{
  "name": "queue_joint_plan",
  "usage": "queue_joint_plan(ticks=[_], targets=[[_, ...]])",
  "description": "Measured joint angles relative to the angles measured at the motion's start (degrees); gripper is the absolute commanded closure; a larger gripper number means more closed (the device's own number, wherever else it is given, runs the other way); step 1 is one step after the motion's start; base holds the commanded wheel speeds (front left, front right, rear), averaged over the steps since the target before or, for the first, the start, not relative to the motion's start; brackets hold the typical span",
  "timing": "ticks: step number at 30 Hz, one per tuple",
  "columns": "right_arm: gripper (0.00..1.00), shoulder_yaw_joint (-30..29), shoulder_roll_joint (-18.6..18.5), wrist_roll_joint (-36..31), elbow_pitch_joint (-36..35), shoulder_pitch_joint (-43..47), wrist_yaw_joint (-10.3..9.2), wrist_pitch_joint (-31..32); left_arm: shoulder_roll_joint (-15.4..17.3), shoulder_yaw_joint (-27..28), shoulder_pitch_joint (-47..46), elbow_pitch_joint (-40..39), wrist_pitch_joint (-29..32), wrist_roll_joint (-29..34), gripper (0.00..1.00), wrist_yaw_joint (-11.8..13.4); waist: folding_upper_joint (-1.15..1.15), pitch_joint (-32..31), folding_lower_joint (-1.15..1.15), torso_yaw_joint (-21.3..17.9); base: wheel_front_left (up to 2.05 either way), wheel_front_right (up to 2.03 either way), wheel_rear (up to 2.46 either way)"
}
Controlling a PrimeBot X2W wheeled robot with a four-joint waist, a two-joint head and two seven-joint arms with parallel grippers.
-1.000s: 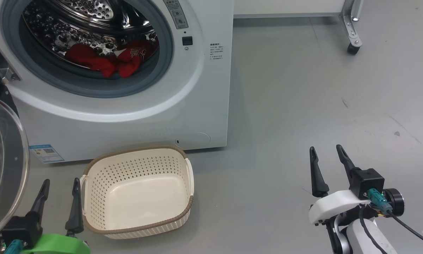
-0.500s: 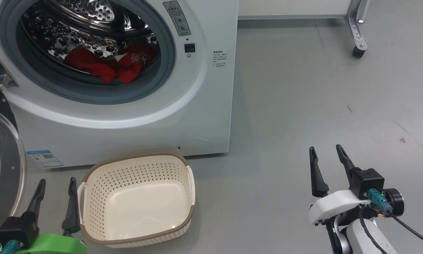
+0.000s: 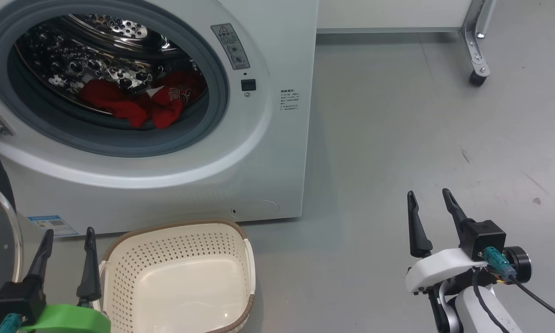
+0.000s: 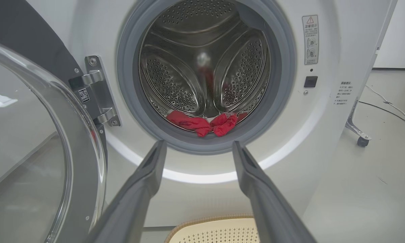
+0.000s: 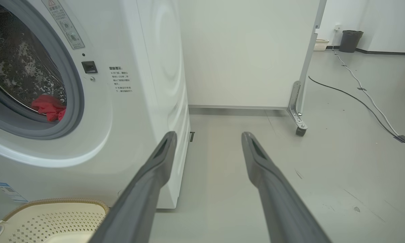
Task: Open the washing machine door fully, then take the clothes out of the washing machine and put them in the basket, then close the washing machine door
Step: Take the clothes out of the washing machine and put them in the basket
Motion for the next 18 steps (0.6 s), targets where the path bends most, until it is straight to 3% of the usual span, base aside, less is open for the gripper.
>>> queue_joint_plan(ticks=[18], targets=[[0.0, 0.75, 0.01, 0.01, -0.09, -0.01, -0.05, 0.0, -0.8, -0.01, 0.01, 0.94, 0.0, -0.23, 0.0, -0.01, 0.0, -0.09, 0.0, 0.07, 0.32, -0.32, 0.0]])
